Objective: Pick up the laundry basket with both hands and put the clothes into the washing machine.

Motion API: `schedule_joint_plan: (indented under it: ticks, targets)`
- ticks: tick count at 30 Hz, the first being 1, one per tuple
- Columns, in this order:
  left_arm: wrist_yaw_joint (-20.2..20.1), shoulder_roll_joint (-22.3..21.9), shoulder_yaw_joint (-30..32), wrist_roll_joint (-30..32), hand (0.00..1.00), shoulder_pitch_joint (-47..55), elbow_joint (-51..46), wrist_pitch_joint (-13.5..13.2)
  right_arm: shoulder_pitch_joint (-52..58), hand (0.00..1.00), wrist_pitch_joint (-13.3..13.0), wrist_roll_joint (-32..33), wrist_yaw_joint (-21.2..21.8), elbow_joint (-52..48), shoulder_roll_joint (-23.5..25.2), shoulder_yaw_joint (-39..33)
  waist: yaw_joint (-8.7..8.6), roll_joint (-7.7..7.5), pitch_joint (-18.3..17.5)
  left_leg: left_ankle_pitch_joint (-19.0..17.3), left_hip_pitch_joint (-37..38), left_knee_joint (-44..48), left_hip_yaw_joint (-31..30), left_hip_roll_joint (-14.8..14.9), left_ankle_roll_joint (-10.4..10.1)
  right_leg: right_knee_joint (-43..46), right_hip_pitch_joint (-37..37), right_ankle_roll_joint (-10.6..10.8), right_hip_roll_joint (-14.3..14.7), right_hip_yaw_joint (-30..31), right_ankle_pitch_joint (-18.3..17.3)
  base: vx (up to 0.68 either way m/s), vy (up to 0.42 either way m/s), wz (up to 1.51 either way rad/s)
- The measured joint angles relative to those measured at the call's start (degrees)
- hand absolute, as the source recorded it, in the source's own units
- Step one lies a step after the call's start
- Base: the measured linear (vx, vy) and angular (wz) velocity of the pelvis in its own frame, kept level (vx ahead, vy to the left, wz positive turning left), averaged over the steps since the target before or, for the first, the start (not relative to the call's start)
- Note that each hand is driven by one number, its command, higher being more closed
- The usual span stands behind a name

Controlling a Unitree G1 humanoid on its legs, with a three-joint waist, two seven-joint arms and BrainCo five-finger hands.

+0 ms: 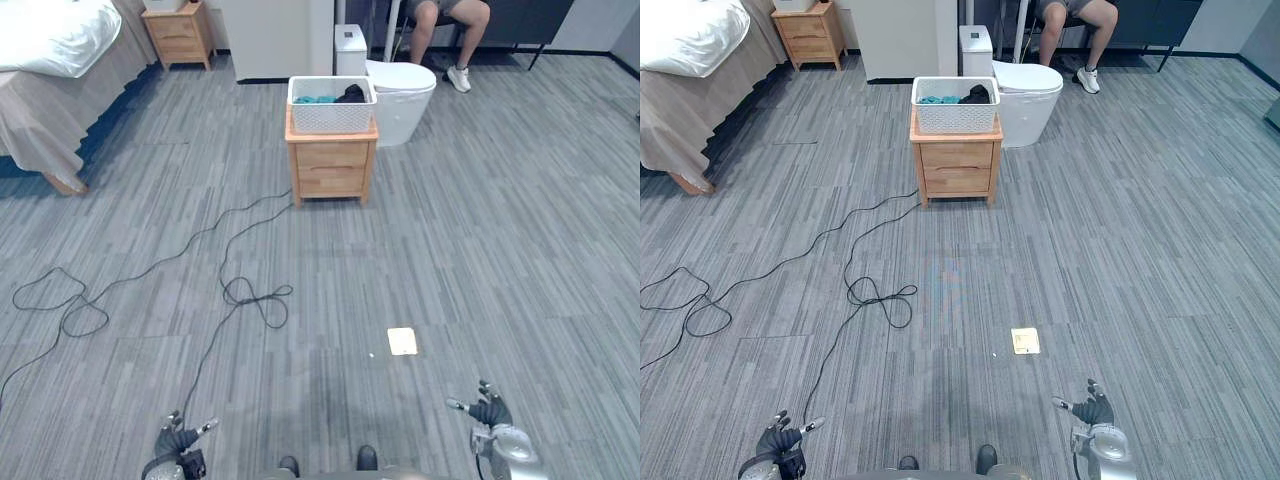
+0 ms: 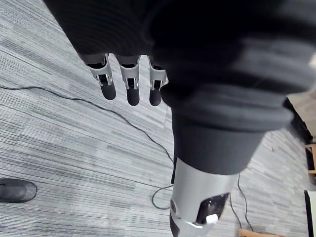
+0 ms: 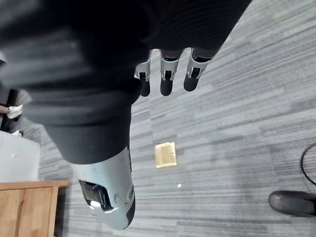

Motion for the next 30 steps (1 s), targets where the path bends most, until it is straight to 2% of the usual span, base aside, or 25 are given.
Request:
schedule_joint_plan:
  ticks: [6, 12, 19, 23, 24, 28, 30]
  targets:
    - [-0.04, -0.41, -0.11, 0.84, 0.0, 0.88, 0.45, 0.01, 0.05, 0.0, -0.01, 2.3, -0.03, 1.48, 0.0, -1.72, -0.91, 0.55, -0.28, -0.29, -0.02, -0.1, 0.51, 0.1, -0.24, -0.19, -0.51, 0.06, 0.13, 0.1, -0.34, -0.09, -0.007, -0.02]
    - [-0.04, -0.92, -0.79, 1.71, 0.0, 0.81, 0.49, 0.01, 0.4, 0.0, 0.03, 3.34, -0.03, 1.75, 0.01, -1.98, -0.94, 1.06, -0.71, -0.45, -0.29, -0.74, 0.65, 0.25, -0.01, -0.24, -1.22, -0.15, 0.32, 0.09, -0.51, -0.02, -0.006, -0.02]
    - [0.05, -1.22, -2.85, 1.78, 0.0, 0.68, -0.54, 0.01, 0.5, 0.0, 0.03, 3.4, -0.09, 1.53, 0.28, -3.0, -0.71, 0.86, -0.76, -0.45, -0.25, -1.0, 1.43, 0.3, 0.22, -0.01, -1.19, -0.09, 0.37, 0.51, -0.5, 0.08, 0.009, -0.04]
    - [0.23, -1.24, -2.87, 1.73, 0.0, 0.59, -3.03, -0.02, 0.45, 0.0, 0.02, 3.44, -0.23, 1.42, 0.4, -3.0, -0.02, 0.71, -0.56, -1.99, -1.11, 0.5, 1.6, 0.17, 0.58, 0.5, -1.85, 0.23, 0.17, 1.22, -1.05, 0.07, 0.032, -0.09]
    - [0.38, -1.25, -2.87, 1.71, 0.0, 0.45, -4.44, -0.03, -0.04, 0.0, 0.02, 3.56, -0.44, 1.19, 0.52, -3.0, 0.24, 0.61, -0.13, -3.94, -3.19, 3.98, 1.61, 0.26, 0.9, 2.85, -3.39, 0.47, -0.17, 1.31, -2.48, 0.05, 0.049, -0.02]
    - [1.23, -1.54, -2.9, 1.63, 0.0, 0.02, -5.59, -0.04, -0.25, 0.0, 0.01, 3.81, -1.5, -0.7, 0.66, -3.03, 0.36, 0.67, 1.14, -7.18, -5.37, 8.46, 2.06, 0.09, 1.76, 8.58, -6.27, 1.45, -1.11, 1.58, -6.22, 0.04, 0.063, 0.0]
    - [1.25, -1.59, -3.32, 1.58, 0.0, -0.3, -6.78, -0.03, -0.74, 0.0, -0.04, 3.82, -1.62, -0.78, 0.81, -2.98, 0.61, 0.18, 1.67, -10.18, -7.1, 11.72, 3.02, -0.58, 2.65, 17.27, -10.66, 2.45, -2.6, 2.26, -11.15, 0.06, 0.107, -0.14]
